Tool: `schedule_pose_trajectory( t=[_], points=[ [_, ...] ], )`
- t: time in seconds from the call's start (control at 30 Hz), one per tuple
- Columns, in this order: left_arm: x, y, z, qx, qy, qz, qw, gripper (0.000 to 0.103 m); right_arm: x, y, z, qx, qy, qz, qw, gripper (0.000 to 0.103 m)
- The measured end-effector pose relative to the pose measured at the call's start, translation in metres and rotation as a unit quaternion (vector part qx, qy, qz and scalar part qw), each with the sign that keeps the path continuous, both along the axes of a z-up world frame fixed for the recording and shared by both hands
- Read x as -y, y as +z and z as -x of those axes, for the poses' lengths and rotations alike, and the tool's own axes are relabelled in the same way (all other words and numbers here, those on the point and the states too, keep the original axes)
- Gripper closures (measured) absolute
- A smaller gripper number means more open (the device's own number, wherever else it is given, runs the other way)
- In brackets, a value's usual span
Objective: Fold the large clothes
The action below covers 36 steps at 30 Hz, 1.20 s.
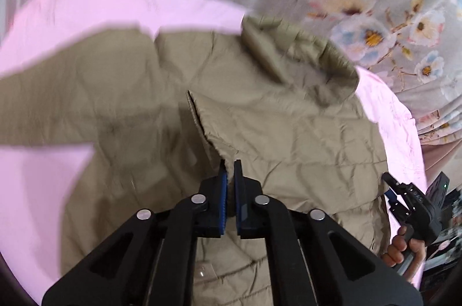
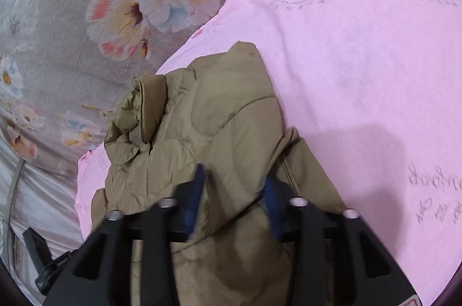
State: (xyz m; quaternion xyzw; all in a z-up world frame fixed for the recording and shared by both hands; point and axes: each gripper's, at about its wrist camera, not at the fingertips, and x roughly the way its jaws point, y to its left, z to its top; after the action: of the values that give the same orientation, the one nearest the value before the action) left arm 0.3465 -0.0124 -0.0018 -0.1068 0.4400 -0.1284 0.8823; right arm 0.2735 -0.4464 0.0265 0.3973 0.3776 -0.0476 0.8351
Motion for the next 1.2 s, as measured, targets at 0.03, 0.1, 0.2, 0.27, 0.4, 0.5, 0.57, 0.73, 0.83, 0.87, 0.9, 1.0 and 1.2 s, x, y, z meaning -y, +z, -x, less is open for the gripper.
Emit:
schedule_pose_trajectory(
  t=[0.03, 0.1, 0.2, 0.27, 0.4, 0.5, 0.57, 0.73, 0.83, 0.87, 0.9, 1.0, 1.2],
  points=[
    [0.001, 0.011, 0.001, 0.020, -0.003, -0.006, 0.9998, 0.101, -0.001, 0.006, -0.003, 0.007, 0.005, 0.006, 1.000, 0.094],
    [0.002, 0.033, 0.004, 0.065, -0.009, -0.017, 0.9977, 0.101, -0.003, 0.023, 0.001, 0.048, 0.004, 0.014, 0.999, 0.096],
    [0.005, 0.043, 0.007, 0.108, -0.010, -0.056, 0.9926, 0.101, -0.013, 0.050, 0.012, 0.101, 0.010, 0.065, 0.993, 0.097],
    [0.009, 0.026, 0.000, 0.095, -0.011, -0.080, 0.9922, 0.101, -0.019, 0.045, 0.008, 0.073, 0.014, 0.099, 0.992, 0.098],
    [0.014, -0.033, -0.017, 0.038, -0.006, -0.119, 0.9921, 0.101, -0.028, 0.014, -0.003, -0.010, 0.027, 0.140, 0.990, 0.098],
    [0.011, -0.059, -0.018, 0.029, -0.002, -0.130, 0.9911, 0.100, -0.032, 0.001, -0.010, -0.040, 0.039, 0.148, 0.987, 0.098],
    [0.014, -0.062, -0.014, 0.038, 0.000, -0.141, 0.9893, 0.099, -0.035, -0.003, -0.013, -0.055, 0.044, 0.161, 0.984, 0.097],
    [0.023, -0.065, -0.009, 0.054, 0.006, -0.173, 0.9833, 0.096, -0.043, 0.006, -0.011, -0.069, 0.036, 0.209, 0.975, 0.088],
    [0.023, -0.064, -0.006, 0.058, 0.019, -0.183, 0.9813, 0.086, -0.054, 0.032, 0.009, -0.044, 0.009, 0.266, 0.963, 0.082],
    [0.023, -0.064, -0.006, 0.058, 0.023, -0.182, 0.9812, 0.082, -0.059, 0.041, 0.014, -0.029, 0.007, 0.279, 0.960, 0.081],
    [0.021, -0.064, -0.006, 0.058, 0.027, -0.182, 0.9812, 0.080, -0.067, 0.052, 0.016, -0.012, 0.012, 0.288, 0.957, 0.081],
    [0.021, -0.065, -0.005, 0.058, 0.034, -0.183, 0.9809, 0.075, -0.103, 0.073, 0.001, 0.017, 0.075, 0.305, 0.949, 0.081],
    [0.018, -0.065, -0.005, 0.054, 0.041, -0.178, 0.9817, 0.069, -0.151, 0.039, -0.051, -0.012, 0.158, 0.281, 0.947, 0.081]
  ],
)
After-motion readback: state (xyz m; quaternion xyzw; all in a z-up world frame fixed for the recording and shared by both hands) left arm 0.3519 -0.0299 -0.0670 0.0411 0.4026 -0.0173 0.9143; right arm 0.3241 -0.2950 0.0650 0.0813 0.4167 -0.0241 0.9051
